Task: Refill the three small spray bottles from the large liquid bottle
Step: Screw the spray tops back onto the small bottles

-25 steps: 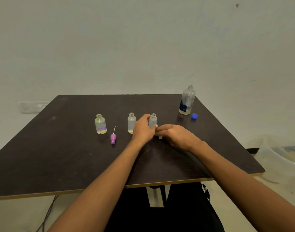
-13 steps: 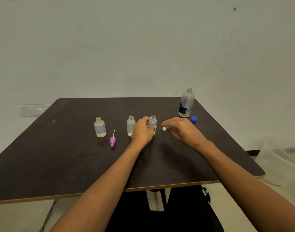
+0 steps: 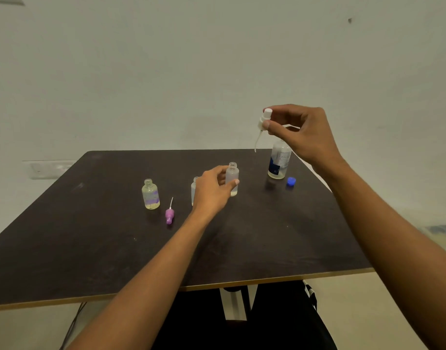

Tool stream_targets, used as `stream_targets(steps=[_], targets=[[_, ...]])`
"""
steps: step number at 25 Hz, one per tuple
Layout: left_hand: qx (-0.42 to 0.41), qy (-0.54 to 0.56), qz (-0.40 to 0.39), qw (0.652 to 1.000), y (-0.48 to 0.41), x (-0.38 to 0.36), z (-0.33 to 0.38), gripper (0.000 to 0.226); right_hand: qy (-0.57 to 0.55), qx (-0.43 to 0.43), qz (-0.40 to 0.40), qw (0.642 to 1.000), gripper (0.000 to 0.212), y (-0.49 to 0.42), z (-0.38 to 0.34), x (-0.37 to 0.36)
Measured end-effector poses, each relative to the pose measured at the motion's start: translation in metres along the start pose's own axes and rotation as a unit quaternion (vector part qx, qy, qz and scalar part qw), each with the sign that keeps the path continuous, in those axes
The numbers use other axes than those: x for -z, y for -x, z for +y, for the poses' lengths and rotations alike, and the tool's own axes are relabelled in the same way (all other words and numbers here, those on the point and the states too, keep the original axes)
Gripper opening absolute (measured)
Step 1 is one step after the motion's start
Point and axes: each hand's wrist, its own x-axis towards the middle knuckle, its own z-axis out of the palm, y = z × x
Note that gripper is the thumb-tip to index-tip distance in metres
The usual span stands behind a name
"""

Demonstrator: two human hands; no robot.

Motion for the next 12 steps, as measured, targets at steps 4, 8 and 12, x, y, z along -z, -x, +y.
stream_targets(steps=[4, 8, 12], targets=[[-0.022, 0.004, 0.018, 1.000, 0.006, 0.012, 0.011, 0.046, -0.042, 0.016, -0.008, 0.999, 0.031, -0.012, -0.024, -0.001], [-0.034, 0.008, 0.018, 0.999, 0.012, 0.019, 0.021, 0.049, -0.079, 0.020, -0.019, 0.996, 0.031, -0.018, -0.031, -0.009], [-0.036, 0.005, 0.016, 0.999, 0.017, 0.024, 0.028, 0.054, -0.090, 0.014, -0.042, 0.995, 0.033, -0.015, -0.029, -0.019]])
